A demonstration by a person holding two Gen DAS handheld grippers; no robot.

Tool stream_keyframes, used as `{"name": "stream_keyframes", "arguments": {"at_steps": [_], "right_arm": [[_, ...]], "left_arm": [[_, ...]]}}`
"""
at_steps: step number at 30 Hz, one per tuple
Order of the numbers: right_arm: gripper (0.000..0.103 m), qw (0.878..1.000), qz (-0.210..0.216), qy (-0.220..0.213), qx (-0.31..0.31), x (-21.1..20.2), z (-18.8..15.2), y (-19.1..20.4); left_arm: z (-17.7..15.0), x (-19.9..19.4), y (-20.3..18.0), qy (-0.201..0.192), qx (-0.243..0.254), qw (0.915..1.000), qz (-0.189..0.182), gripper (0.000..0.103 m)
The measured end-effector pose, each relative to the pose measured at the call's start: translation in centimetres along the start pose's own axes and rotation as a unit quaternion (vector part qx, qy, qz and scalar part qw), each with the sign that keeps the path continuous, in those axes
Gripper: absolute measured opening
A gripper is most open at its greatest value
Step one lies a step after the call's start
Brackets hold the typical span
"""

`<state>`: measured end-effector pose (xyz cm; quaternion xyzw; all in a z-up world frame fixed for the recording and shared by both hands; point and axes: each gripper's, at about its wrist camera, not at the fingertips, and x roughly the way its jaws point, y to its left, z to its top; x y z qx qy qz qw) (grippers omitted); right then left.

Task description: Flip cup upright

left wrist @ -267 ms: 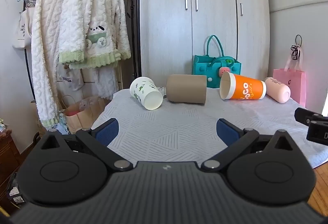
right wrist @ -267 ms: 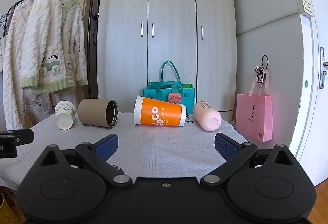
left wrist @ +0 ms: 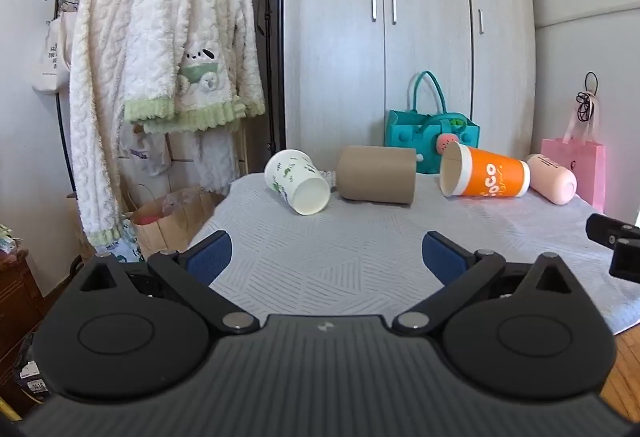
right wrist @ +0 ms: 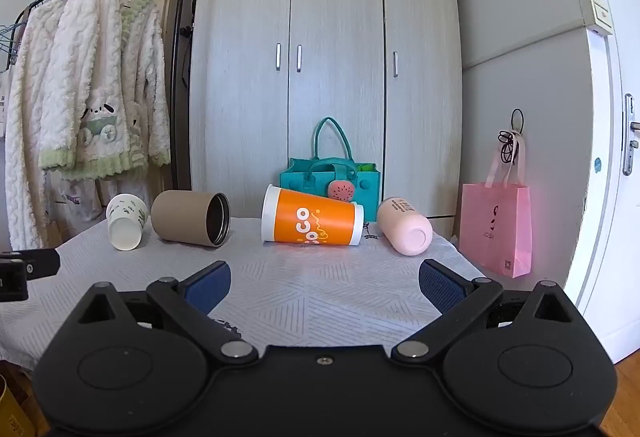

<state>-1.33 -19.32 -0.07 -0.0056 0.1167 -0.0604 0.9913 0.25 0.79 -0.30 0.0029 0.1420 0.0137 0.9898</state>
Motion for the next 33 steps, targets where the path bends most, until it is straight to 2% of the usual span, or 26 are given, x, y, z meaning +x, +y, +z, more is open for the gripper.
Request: {"name": "stream_keyframes", "arguments": {"at_steps": [6,17,25,29,33], "right_arm": [[0.102,1.0,0.001,0.006,-0.005,0.3,-0.2,0.4],[0.102,1.0,-0.003,0.006,-0.01,0.4,-0.2,0.6],[0.102,1.0,-0.007,0.01,-0.008,0.7,-0.3,0.5],[0.102,1.0,-0.009,0.012,-0.009,0.7,-0.3,0.4],[0.102,1.0,-0.007,0.012,-0.011,0.6,-0.6,0.4]], "left_arm": [[0.3,0.0,0.9,-0.001,-0.023,0.9997,-0.009,0.103],[0.0,-0.1,0.5,-0.009,-0.011,0.9999,0.008,0.103],[-0.2,-0.3,0.8,-0.01,-0.016,0.9998,-0.006,0.103],[-0.1,-0.6,1.2,-0.009,-0.023,0.9993,-0.028,0.103],[-0.1,-0.6,1.4,-0.006,-0.019,0.9995,-0.026,0.103]]}}
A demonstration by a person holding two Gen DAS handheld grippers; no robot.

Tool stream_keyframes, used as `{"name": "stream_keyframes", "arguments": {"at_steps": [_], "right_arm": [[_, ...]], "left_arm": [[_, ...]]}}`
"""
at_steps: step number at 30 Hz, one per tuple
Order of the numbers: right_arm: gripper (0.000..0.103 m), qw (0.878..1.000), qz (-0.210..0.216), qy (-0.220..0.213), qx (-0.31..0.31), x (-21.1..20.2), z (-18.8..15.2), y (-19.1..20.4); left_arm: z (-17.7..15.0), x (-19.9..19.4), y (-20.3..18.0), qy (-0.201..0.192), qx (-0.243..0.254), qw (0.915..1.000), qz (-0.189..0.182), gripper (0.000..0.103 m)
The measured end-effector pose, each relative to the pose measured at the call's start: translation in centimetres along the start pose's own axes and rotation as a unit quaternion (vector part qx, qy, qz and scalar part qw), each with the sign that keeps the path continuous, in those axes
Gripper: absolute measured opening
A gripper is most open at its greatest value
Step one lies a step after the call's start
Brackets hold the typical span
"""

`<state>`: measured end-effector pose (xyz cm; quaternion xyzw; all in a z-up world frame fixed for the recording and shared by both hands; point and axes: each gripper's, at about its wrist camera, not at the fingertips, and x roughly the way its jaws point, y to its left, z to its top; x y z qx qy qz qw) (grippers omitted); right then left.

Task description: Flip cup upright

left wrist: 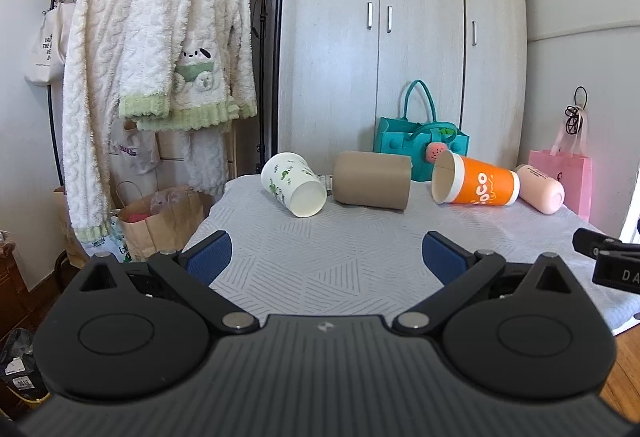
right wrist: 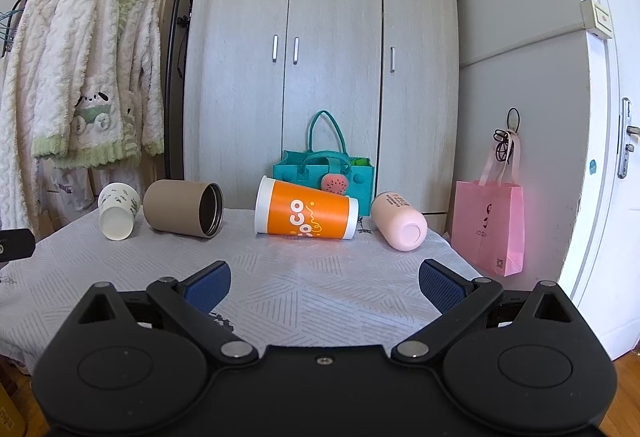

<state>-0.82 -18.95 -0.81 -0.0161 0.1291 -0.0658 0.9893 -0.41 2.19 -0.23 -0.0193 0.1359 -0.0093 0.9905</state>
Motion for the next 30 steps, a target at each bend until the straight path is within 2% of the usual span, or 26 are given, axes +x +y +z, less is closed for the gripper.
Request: {"name": "stream_keyframes", "arguments": {"at_steps": [13,30], "right_arm": [[0.102,1.0,-0.006,0.001,-0.002,-0.07,-0.14,-0.05],[0.102,1.0,-0.006,0.009,-0.001,0.0,-0.23,-0.08]], "left_arm": [[-0.03,-0.22,0.07,0.012,0.0,0.9998,-0.014,0.103],[-0.01,-0.08,-0.01,0.022,0.006,0.9997,-0.012,0.103]]}}
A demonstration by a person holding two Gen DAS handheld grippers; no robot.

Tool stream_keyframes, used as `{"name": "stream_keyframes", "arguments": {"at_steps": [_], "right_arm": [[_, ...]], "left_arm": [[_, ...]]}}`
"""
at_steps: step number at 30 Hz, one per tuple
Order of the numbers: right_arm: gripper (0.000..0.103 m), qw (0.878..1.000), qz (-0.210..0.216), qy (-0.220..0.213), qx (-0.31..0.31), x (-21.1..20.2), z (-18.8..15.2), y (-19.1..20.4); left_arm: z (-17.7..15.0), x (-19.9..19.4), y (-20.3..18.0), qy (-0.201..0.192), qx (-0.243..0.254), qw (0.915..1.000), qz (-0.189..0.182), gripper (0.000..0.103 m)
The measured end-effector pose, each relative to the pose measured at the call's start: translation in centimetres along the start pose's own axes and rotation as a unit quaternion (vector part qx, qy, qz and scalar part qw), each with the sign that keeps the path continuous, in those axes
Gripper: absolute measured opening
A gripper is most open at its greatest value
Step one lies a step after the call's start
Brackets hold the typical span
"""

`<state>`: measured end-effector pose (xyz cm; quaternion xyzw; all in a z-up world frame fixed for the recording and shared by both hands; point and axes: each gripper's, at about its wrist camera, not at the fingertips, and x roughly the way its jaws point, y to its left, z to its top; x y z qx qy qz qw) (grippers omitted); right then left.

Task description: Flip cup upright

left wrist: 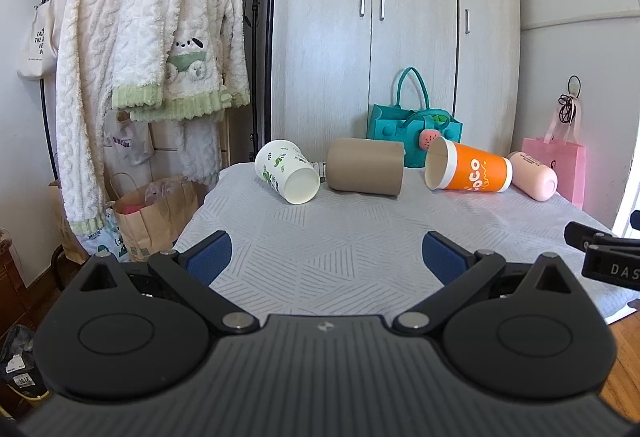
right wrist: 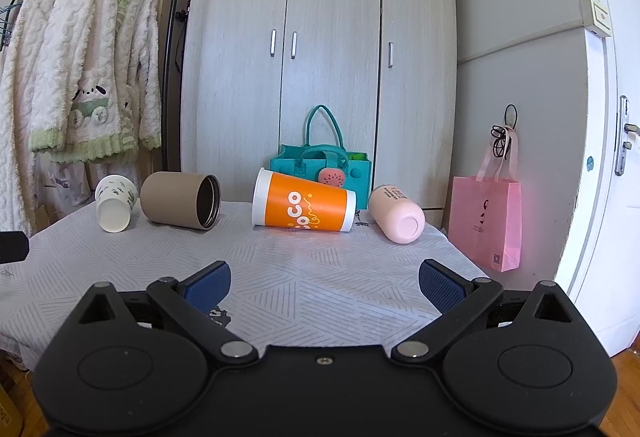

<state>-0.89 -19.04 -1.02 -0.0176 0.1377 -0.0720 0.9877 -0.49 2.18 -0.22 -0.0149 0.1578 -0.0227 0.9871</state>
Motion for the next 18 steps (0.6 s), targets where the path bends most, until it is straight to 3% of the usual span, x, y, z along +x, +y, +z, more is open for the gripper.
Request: {"name": "stream_keyframes", "arguments": {"at_steps": [18], "right_arm": [[0.102,1.0,0.001,0.012,-0.003,0.07,0.03,0.13]], "left_arm": [[-0.16,-0.51,0.51,0.003,-0.001,1.0,0.006,0.103]]}}
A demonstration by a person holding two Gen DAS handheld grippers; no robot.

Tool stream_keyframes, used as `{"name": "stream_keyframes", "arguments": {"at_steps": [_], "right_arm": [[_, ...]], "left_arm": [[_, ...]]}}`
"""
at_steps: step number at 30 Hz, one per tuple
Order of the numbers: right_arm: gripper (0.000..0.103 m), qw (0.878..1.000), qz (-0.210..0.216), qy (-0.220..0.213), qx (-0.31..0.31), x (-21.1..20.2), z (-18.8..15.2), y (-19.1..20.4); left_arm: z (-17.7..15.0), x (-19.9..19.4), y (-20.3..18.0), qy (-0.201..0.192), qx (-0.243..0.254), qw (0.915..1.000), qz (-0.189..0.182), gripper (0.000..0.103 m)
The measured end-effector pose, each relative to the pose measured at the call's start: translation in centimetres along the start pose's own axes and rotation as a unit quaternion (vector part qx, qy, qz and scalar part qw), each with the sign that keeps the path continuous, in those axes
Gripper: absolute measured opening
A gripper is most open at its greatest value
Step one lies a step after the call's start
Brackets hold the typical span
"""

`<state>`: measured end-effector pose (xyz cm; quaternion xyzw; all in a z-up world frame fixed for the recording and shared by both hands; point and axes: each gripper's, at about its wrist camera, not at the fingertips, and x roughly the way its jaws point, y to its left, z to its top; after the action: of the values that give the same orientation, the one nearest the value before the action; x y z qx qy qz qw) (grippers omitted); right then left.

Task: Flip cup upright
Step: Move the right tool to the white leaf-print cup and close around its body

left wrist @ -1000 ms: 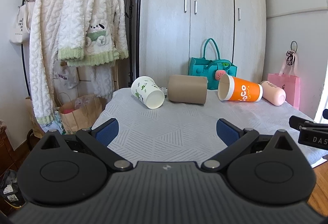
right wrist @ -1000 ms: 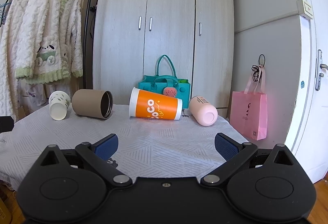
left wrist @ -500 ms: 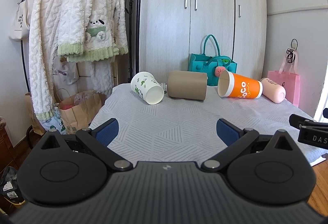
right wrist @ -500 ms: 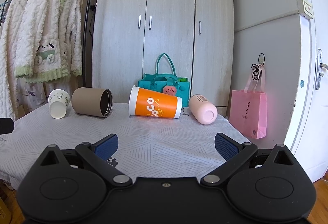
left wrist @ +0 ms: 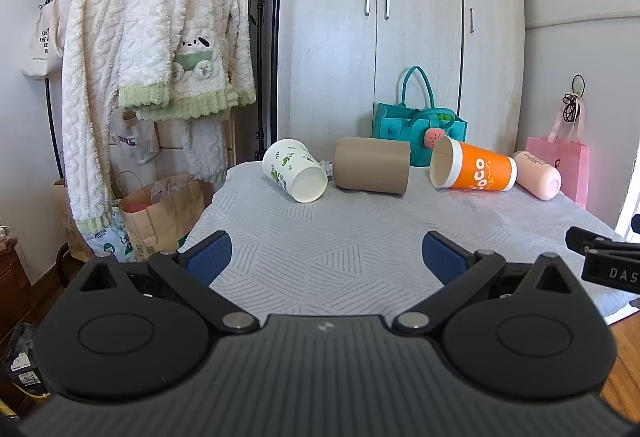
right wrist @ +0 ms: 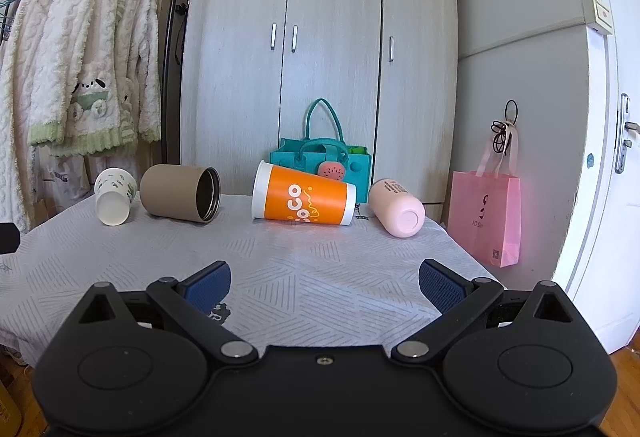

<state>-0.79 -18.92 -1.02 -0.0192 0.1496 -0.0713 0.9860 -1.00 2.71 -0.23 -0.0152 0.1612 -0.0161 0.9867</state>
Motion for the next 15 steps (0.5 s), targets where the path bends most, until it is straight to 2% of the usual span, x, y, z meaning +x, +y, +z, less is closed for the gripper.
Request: {"name": "stream_keyframes", "arguments": {"at_steps": [3,6,10,15], "right_arm": [[0.102,1.0,0.015,0.006,-0.005,-0.1,0.3,-0.1],[0.102,0.997,0.067,0.035,-0.007,0.3,1.4,-0.4],[0.102,0.984,0.164,0.069,-0.006,0.8,3.9,-0.6],[0.102,0.965,0.24,0.09,-0.047,1.0,6.8,1.2]], "left_arm": [[0.5,0.2,0.4,0.015,-0.011,0.9998,0.002,0.103],[1.1,0.8,0.8,0.041,-0.016,0.999,0.005,0.103],[2.4,1.6,1.9,0.068,-0.015,0.9976,0.009,0.103],[4.4,2.0,3.8,0.076,-0.02,0.9969,0.001,0.103]]}}
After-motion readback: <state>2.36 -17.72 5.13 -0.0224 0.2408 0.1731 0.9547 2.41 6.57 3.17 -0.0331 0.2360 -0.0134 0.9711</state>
